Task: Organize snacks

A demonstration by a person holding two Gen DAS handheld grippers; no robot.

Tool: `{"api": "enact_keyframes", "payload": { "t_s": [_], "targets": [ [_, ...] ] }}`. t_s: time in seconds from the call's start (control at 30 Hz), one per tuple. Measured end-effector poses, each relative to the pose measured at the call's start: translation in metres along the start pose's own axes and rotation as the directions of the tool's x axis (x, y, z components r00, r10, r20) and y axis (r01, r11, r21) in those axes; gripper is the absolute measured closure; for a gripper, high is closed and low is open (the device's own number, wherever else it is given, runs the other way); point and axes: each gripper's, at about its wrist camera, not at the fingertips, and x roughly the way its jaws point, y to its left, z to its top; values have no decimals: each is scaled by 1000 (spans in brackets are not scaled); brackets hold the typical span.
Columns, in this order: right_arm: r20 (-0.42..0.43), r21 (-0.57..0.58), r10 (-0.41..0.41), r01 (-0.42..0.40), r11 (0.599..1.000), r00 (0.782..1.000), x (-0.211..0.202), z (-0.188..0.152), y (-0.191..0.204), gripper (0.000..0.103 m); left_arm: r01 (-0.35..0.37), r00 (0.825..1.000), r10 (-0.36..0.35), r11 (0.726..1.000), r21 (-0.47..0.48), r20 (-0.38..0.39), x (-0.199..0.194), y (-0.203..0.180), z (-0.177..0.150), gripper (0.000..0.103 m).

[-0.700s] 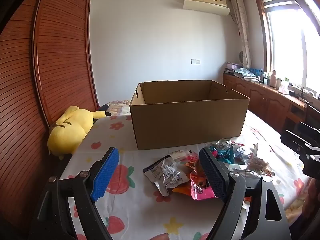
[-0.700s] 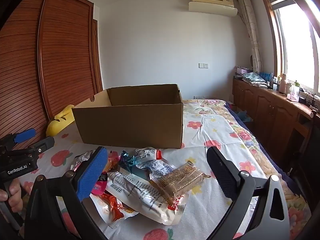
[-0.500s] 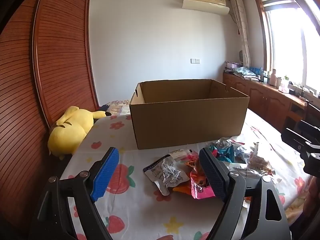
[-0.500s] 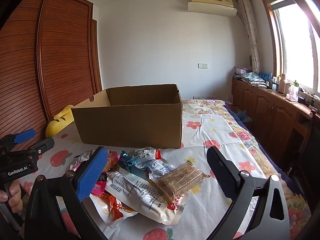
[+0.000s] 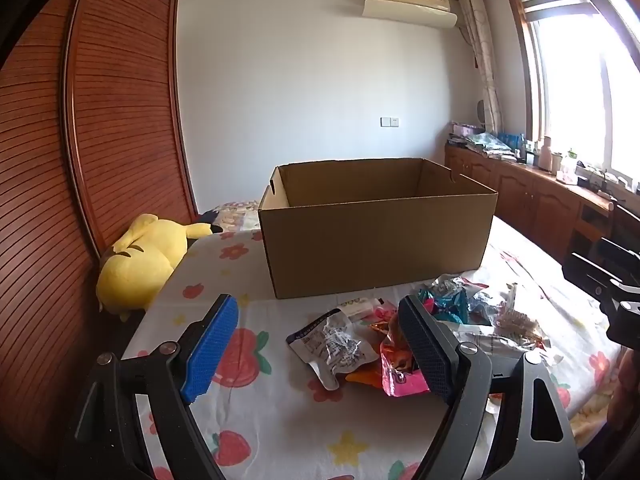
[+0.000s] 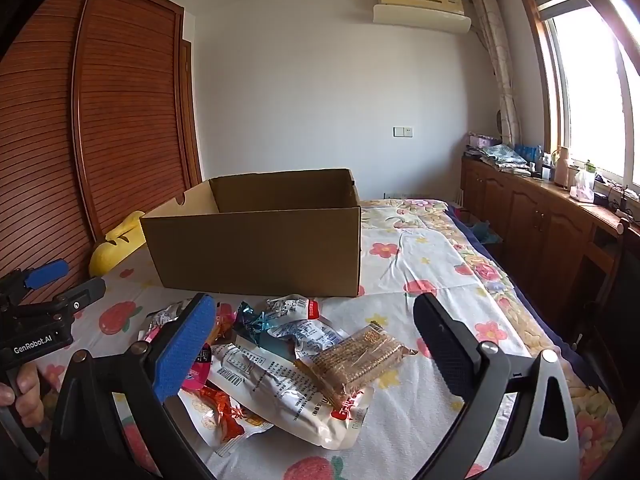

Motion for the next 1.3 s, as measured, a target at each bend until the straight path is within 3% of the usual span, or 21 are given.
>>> {"api": "enact_keyframes", "payload": {
  "t_s": [1.3],
  "targets": [
    [-1,4,-4,4,1000,1000,-1,1,0,3,1,1000,-2,1000,10,6,-2,-2,1,19]
  ]
}}
